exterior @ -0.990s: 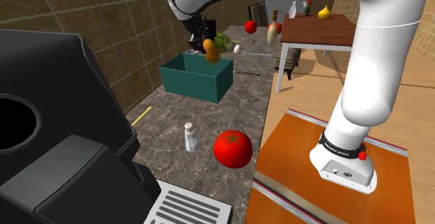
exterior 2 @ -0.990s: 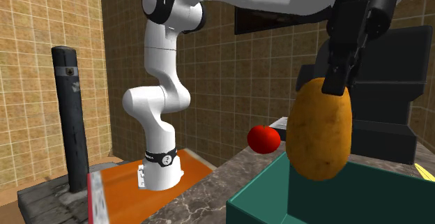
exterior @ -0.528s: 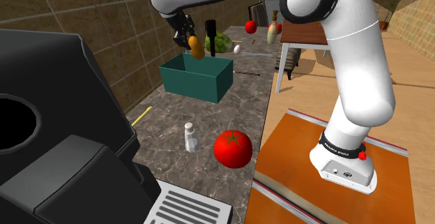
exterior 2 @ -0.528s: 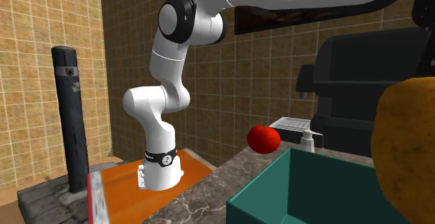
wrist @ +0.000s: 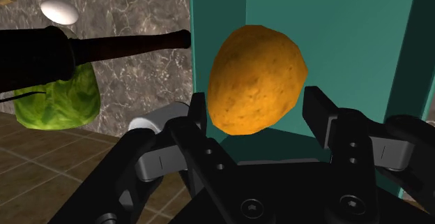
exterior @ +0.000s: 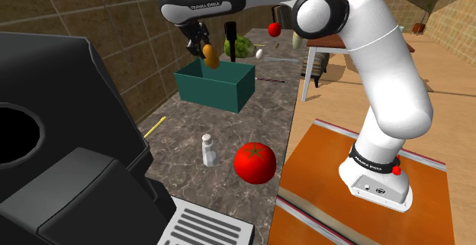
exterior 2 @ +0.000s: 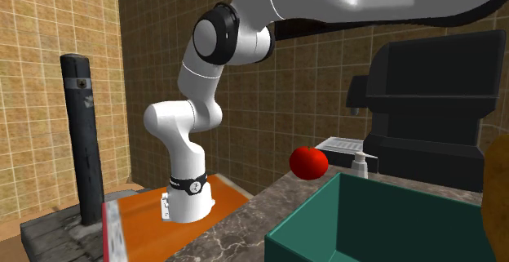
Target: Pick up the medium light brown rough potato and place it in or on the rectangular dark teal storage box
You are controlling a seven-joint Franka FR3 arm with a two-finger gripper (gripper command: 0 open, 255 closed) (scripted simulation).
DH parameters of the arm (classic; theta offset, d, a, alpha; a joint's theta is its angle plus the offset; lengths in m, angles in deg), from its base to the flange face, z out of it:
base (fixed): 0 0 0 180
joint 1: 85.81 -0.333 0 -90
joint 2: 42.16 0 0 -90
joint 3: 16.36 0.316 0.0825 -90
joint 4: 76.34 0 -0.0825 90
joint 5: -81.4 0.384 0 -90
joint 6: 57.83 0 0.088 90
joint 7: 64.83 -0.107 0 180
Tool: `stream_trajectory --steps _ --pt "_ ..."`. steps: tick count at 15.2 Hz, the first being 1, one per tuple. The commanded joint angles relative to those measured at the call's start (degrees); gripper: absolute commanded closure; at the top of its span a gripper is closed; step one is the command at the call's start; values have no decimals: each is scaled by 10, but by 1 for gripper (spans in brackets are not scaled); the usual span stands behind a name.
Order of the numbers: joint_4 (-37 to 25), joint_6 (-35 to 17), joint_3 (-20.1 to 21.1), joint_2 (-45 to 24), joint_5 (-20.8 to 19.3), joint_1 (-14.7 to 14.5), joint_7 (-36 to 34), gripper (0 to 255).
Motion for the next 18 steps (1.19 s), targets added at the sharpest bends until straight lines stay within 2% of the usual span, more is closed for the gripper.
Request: stream_trajectory --steps 1,8,15,16,18 --pt "19 -15 1 2 1 3 -8 255" --pt "83 -63 3 11 1 13 -34 255" --pt "83 -63 3 11 1 13 -34 255" --pt "83 -63 3 11 1 13 -34 0" --pt "83 -63 3 11 1 13 -34 0"
